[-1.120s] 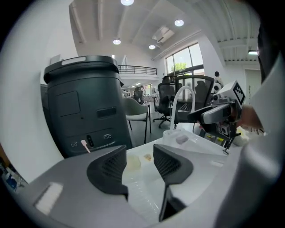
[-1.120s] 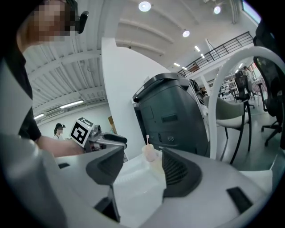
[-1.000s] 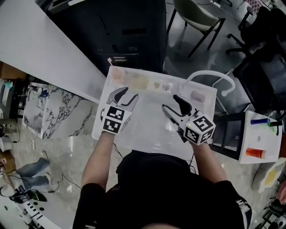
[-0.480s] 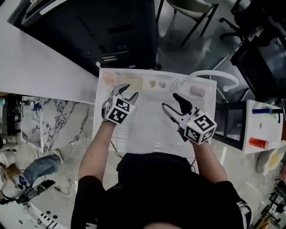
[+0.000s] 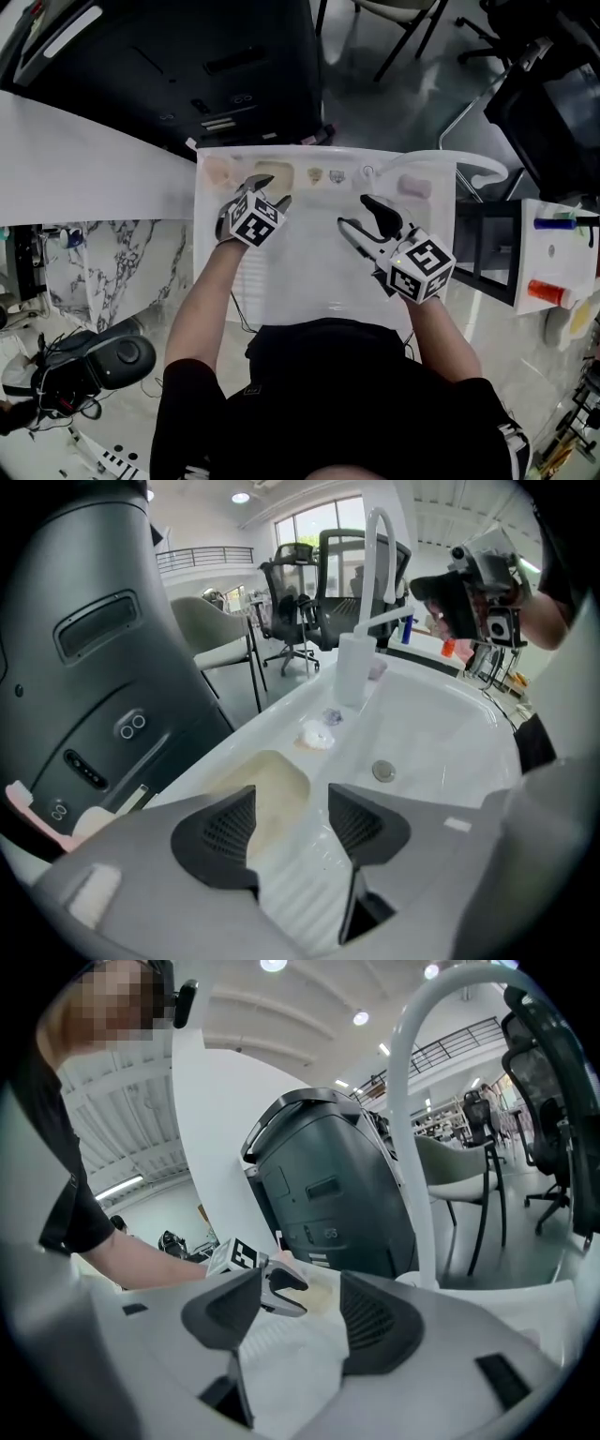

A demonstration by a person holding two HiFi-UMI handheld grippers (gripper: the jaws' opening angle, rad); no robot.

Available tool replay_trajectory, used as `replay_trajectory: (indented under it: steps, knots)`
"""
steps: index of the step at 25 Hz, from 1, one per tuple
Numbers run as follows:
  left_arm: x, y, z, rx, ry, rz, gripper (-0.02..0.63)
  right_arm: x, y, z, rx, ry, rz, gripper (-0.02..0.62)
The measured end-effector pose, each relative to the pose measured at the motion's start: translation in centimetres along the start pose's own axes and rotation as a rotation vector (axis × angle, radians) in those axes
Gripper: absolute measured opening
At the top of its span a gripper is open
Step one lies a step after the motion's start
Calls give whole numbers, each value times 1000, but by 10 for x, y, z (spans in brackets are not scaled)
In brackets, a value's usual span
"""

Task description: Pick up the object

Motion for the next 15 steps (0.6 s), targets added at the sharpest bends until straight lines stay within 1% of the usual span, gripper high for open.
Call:
replay_trajectory:
  steps: [4, 8, 10, 13, 14, 15]
  knots:
    - [12, -17, -3, 27, -42, 71, 233, 3, 0, -4, 3, -10, 5, 265]
    - [21, -30, -7, 19, -81, 129, 233, 5, 5, -7, 12, -15, 7, 265]
    - [24, -34, -7, -6, -104, 145, 233, 6, 8, -7, 16, -17, 6, 265]
    - [24, -38, -5, -63, -148, 155, 230, 6, 11, -6, 22, -21, 8, 265]
    - [23, -39, -4, -85, -160, 161, 222, 7, 12, -6, 23, -22, 9, 264]
    - [23, -40, -4, -108, -171, 170, 197, 7, 13, -5, 22, -22, 9, 264]
Point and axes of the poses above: the fingertips, and each gripper's own axes: y backward along the fingers, z to its left, x out of its underside, the point moved 7 cm from there along y, backward along the fingers, and after that the axes turned 12 degrees about -z, right-handed, at the moved point
